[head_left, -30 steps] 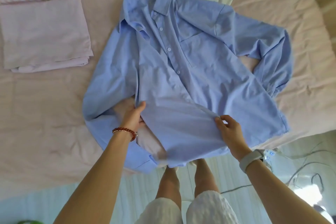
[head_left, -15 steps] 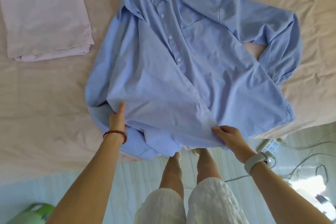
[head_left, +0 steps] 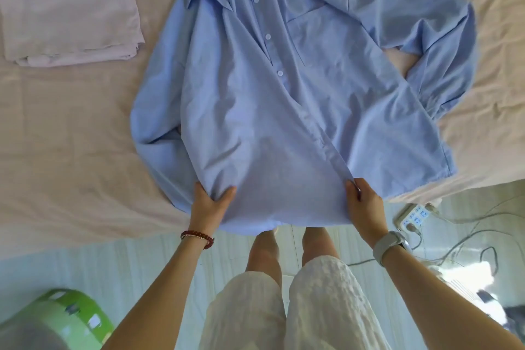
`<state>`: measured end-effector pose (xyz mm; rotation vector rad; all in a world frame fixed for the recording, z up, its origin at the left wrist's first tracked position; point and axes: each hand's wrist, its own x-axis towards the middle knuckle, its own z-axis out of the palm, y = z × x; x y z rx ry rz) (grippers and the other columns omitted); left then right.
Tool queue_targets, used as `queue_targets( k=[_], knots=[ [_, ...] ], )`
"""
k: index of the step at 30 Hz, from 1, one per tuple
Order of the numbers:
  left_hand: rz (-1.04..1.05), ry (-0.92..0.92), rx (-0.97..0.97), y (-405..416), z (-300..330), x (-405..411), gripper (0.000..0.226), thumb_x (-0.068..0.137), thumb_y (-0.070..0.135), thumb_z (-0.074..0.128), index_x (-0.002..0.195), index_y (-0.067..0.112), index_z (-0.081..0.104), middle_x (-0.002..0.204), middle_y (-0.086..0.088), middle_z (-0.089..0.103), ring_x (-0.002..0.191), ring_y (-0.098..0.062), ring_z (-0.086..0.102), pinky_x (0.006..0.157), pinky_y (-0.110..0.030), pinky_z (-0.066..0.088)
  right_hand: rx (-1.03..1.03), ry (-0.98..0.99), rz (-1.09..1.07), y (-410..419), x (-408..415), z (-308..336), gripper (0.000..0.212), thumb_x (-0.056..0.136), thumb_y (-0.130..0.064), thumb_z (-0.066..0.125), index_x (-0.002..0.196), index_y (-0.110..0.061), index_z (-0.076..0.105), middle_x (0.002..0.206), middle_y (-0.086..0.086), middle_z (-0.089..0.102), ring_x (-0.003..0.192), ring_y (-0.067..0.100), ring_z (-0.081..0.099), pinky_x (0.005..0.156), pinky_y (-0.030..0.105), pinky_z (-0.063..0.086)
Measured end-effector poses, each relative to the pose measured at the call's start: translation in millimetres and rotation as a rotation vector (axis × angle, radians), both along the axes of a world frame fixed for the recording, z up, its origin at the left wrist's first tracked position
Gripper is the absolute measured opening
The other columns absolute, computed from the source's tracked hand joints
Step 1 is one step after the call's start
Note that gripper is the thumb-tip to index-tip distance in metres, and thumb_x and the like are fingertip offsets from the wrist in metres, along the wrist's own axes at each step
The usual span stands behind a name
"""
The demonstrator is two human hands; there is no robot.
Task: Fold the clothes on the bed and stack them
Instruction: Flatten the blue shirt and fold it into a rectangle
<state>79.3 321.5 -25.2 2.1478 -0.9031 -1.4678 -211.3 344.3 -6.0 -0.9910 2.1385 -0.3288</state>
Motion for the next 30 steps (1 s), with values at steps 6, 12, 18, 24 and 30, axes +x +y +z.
queue_targets(
  k=[6,12,18,24,30],
  knots=[
    [-0.247,-0.309,0.416,30.0,-15.0,8.4,0.044,0.078,0.012,0.063,0.115,0.005,0.04,0.099,-0.015,0.061,0.091,-0.034,0.058,0.069,-0.031,0.042,0.482,0.031,0.212,14.0,0.4,-24.4,0.03,0.092,-0.007,0.038,0.118,-0.011,0.053,0.114,0.017,0.061,0.104,0.037,0.054,0.075,0.034,0.038],
    [-0.194,-0.599,0.124,19.8,2.6,1.5,0.042,0.08,0.019,0.067,0.111,0.002,0.046,0.115,-0.02,0.048,0.108,-0.038,0.047,0.082,-0.045,0.041,0.227,0.086,0.279,-18.9,27.6,-13.6,0.037,0.089,-0.005,0.041,0.124,-0.011,0.052,0.127,0.01,0.051,0.116,0.029,0.049,0.092,0.037,0.039],
    [-0.224,-0.604,-0.142,-62.6,12.2,-2.6,0.033,0.083,0.013,0.061,0.114,0.003,0.053,0.115,-0.018,0.052,0.111,-0.036,0.045,0.086,-0.044,0.034,0.028,0.004,0.364,-106.1,64.0,-5.5,0.035,0.091,-0.006,0.04,0.122,-0.014,0.053,0.124,0.008,0.052,0.111,0.028,0.052,0.087,0.033,0.04],
    [-0.215,-0.48,-0.303,-172.6,5.8,-4.1,0.027,0.09,0.014,0.053,0.115,0.002,0.055,0.119,-0.017,0.054,0.111,-0.035,0.049,0.091,-0.039,0.036,-0.069,-0.123,0.384,-215.8,97.2,-10.6,0.036,0.094,-0.01,0.036,0.125,-0.015,0.053,0.126,0.008,0.055,0.111,0.029,0.053,0.089,0.031,0.04],
    [0.016,-0.342,-0.328,-297.7,-3.3,-11.8,0.028,0.089,0.025,0.057,0.108,0.004,0.058,0.107,-0.012,0.063,0.098,-0.028,0.059,0.077,-0.024,0.038,-0.02,-0.221,0.43,-310.7,117.2,-30.7,0.034,0.096,-0.011,0.033,0.121,-0.011,0.056,0.121,0.012,0.059,0.112,0.032,0.052,0.089,0.03,0.04]
  ],
)
